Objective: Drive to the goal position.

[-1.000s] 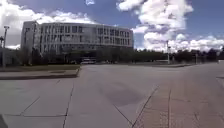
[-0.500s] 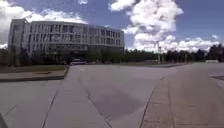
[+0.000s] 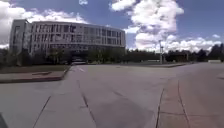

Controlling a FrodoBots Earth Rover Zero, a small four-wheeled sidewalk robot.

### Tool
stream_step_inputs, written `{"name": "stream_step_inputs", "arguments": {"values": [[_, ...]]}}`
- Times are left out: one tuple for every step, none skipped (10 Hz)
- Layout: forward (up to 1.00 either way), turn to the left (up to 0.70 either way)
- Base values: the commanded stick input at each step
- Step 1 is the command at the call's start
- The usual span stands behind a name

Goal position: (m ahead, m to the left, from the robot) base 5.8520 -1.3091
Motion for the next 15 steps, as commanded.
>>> {"name": "stream_step_inputs", "arguments": {"values": [[0.70,0.00],[0.70,0.00],[0.70,0.00],[0.70,0.00],[0.70,0.00],[0.70,0.00],[0.70,0.00],[0.70,0.00],[0.70,0.00],[0.70,0.00],[0.70,0.00],[0.70,0.00],[0.70,0.00],[0.70,0.00],[0.70,0.00]]}}
